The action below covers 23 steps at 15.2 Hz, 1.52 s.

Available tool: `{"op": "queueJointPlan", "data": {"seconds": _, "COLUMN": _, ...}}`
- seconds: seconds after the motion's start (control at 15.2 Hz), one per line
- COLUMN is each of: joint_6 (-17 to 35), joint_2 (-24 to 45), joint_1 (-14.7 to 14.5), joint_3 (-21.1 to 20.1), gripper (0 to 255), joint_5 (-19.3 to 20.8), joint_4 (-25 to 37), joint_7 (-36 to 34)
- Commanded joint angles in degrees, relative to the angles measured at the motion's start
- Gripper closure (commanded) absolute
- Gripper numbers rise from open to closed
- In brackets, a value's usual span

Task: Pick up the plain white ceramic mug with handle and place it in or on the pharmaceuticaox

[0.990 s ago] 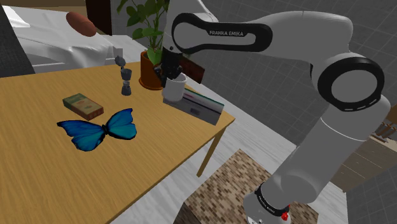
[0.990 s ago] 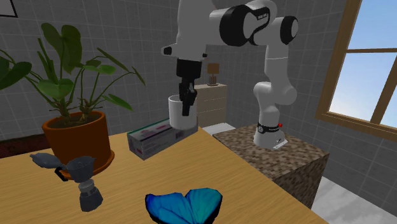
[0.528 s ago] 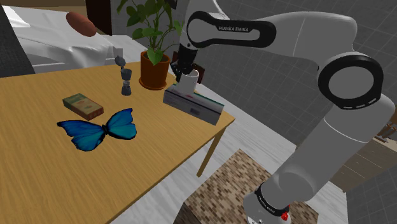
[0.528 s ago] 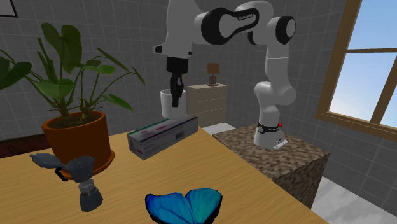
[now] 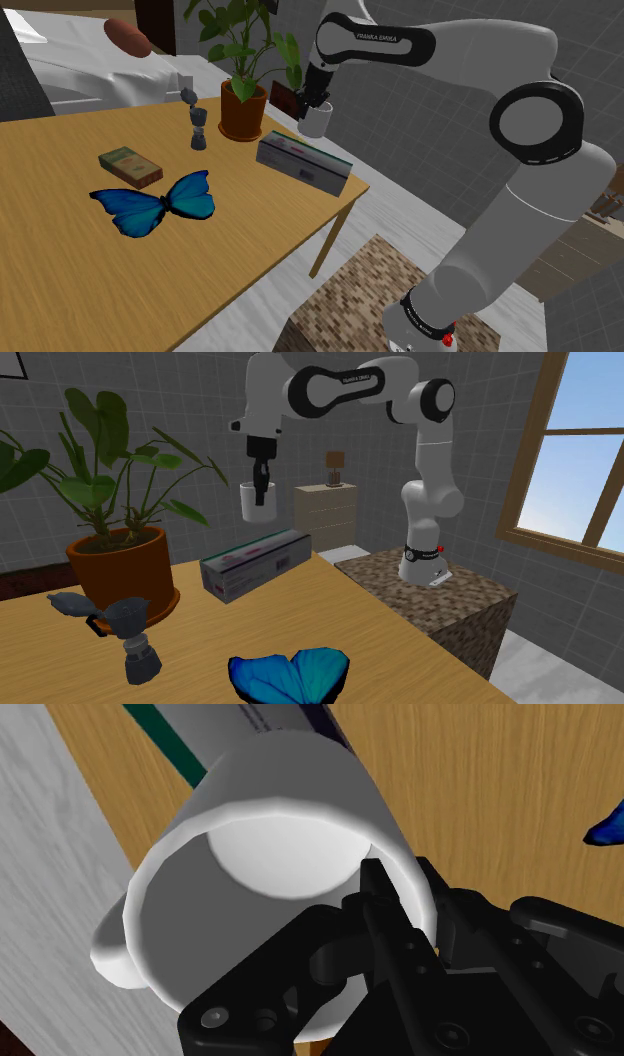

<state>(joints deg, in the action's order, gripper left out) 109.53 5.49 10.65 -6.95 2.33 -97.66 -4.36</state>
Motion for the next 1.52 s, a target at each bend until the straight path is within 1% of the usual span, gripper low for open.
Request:
{"op": "queueJointPlan", "data": {"seconds": 0.0, "joint_6": -0.3, "joint_2": 0.2, "joint_1": 1.4, "joint_3": 1.1, "gripper": 255, "joint_5": -0.4, "joint_4": 0.5, "joint_7": 2.7}}
{"op": "queueJointPlan", "data": {"seconds": 0.07, "joint_6": -0.5, "joint_2": 0.5, "joint_1": 1.9, "joint_3": 1.5, "gripper": 255, "joint_5": -0.5, "joint_4": 1.1, "joint_7": 3.6}}
{"op": "queueJointPlan", "data": {"seconds": 1.19, "joint_6": 12.5, "joint_2": 2.5, "joint_1": 1.9, "joint_3": 1.6, "gripper": 255, "joint_5": -0.1, "joint_4": -9.9, "joint_7": 3.2}}
{"op": "queueJointPlan", "data": {"seconds": 1.45, "joint_6": 12.5, "joint_2": 2.5, "joint_1": 1.9, "joint_3": 1.6, "gripper": 255, "joint_5": -0.1, "joint_4": -9.9, "joint_7": 3.2}}
